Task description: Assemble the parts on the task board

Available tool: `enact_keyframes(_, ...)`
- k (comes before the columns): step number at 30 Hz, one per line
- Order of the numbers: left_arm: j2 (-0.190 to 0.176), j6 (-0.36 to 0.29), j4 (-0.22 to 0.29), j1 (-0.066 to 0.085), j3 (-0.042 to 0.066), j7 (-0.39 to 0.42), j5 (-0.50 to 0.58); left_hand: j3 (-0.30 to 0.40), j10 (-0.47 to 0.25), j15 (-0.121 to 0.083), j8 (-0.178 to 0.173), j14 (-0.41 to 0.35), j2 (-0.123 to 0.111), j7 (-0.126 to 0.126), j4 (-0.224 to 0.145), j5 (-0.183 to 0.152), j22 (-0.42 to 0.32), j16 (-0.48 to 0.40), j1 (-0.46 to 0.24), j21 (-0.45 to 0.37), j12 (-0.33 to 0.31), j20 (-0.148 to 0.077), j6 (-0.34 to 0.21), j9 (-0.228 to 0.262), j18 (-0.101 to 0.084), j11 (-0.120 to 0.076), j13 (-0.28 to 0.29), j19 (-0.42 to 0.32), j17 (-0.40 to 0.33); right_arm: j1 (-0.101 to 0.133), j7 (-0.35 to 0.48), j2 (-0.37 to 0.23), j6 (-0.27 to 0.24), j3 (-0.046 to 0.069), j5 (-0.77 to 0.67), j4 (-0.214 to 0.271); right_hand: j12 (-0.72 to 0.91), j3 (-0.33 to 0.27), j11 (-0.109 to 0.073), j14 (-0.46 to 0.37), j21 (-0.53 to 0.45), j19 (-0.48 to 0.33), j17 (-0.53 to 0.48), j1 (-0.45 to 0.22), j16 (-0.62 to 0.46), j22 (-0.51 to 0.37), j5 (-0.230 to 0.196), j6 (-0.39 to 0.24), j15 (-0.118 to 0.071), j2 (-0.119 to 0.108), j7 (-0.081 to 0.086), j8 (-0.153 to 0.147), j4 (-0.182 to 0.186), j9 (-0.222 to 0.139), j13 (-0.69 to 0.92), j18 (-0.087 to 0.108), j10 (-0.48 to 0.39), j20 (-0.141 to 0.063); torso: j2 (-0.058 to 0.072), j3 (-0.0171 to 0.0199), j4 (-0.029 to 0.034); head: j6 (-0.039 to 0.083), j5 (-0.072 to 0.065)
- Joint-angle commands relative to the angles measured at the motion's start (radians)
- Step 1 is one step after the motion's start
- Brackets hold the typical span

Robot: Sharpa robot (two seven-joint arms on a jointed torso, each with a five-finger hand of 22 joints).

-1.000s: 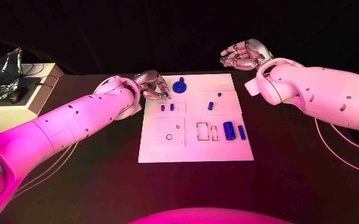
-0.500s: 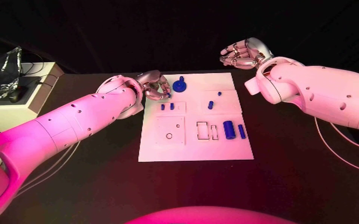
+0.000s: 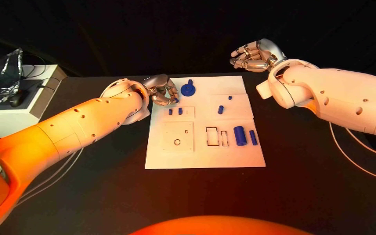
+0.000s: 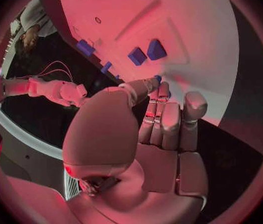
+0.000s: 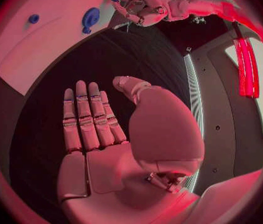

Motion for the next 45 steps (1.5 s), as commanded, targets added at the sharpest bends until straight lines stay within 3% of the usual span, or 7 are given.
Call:
enact_keyframes(1,0.001,0.021,0.001,0.0,0.0,-0.006,-0.012,-0.001,0.006,-0.001,-0.006,-0.002,-0.002,0.003,-0.006,0.003,0.0,-0.003,-0.011,0.005,-0.003,0.001,0.006,-0.001,-0.015,0.0,-0.001,0.003,-0.003,0.0,0.013,0.0,0.008,0.0,-0.009,0.001,0.002,0.004,-0.004,0.005,-0.001,0.004,-0.001,0.004,-0.004,-0.001,0.005,0.007,0.003,-0.002,0.002,-0.004,-0.003,0.001,0.0,0.008,-0.006,-0.004,0.0,-0.0003,-0.0002,-0.001,0.0)
enact_keyframes(17,0.014,0.012,-0.006,0.0,-0.01,0.002,-0.008,-0.001,0.006,-0.001,-0.006,-0.002,-0.002,0.003,-0.006,0.003,0.0,-0.003,-0.011,0.005,-0.003,0.001,0.006,-0.001,-0.015,0.0,-0.001,0.003,-0.003,0.0,0.013,0.0,0.008,0.0,-0.009,0.002,0.002,0.004,-0.004,0.005,-0.001,0.004,-0.001,0.004,-0.004,-0.001,0.005,0.007,0.003,-0.002,0.002,-0.004,-0.003,0.001,0.0,0.008,-0.006,-0.004,0.001,0.0005,-0.0016,0.0,-0.003)
enact_keyframes(33,0.017,0.001,-0.006,0.001,-0.012,-0.003,-0.004,-0.001,0.008,-0.001,-0.008,-0.003,-0.001,0.003,-0.009,0.002,0.001,-0.004,-0.012,0.005,-0.008,0.002,0.007,-0.002,-0.015,0.0,-0.001,0.004,-0.007,0.0,0.013,0.0,0.009,0.0,-0.009,0.002,0.002,0.005,-0.004,0.005,-0.001,0.004,-0.001,0.003,-0.004,-0.003,0.005,0.008,0.003,-0.002,0.002,-0.004,-0.003,0.001,0.0,0.008,-0.006,-0.004,0.001,0.0001,-0.0003,0.0,-0.005)
enact_keyframes(45,0.019,0.048,-0.006,0.001,-0.012,-0.022,-0.021,-0.007,0.004,0.0,-0.02,-0.015,-0.008,-0.001,-0.011,0.0,-0.02,-0.01,-0.026,-0.01,-0.023,0.003,-0.003,-0.008,-0.009,0.0,0.0,-0.019,-0.024,0.0,0.012,0.001,0.01,0.0,-0.009,0.0,0.002,0.005,-0.004,0.005,-0.001,0.004,-0.001,0.003,-0.004,-0.003,0.005,0.008,0.003,-0.002,0.002,-0.004,-0.003,0.001,0.0,0.008,-0.006,-0.004,0.0,0.0001,0.0006,-0.003,-0.005)
